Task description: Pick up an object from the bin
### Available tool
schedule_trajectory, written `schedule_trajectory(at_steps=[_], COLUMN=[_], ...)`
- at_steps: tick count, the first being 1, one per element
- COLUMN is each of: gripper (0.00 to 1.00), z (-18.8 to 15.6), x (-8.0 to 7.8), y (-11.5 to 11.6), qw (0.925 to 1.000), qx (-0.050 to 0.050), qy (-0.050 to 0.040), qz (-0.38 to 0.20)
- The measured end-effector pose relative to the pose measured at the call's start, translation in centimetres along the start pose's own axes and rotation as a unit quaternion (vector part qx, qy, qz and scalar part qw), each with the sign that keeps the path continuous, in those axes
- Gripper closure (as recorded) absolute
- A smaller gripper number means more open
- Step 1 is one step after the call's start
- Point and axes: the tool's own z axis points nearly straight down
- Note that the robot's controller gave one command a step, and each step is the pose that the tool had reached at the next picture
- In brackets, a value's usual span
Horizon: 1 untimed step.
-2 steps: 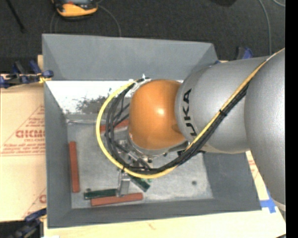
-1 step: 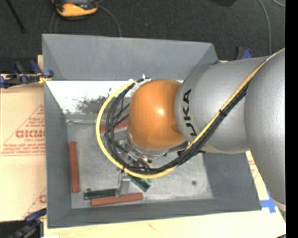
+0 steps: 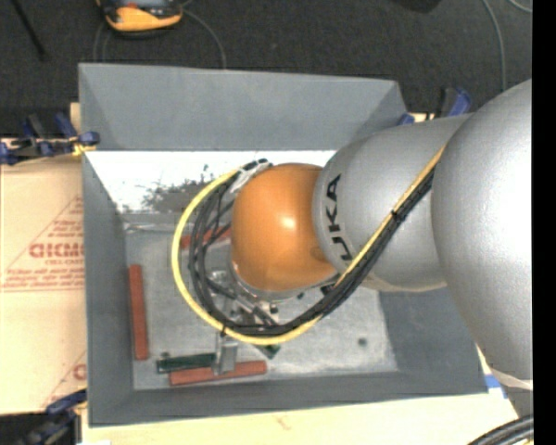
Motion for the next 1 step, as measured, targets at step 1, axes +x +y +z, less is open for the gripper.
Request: schedule_trajectory(at_steps=[1], gripper=[0.00], z=[8.26], x=[0.22], y=[-0.69], qw=[0.9946], qx=[0.000], qy=[0.0010], qz=[-0.104])
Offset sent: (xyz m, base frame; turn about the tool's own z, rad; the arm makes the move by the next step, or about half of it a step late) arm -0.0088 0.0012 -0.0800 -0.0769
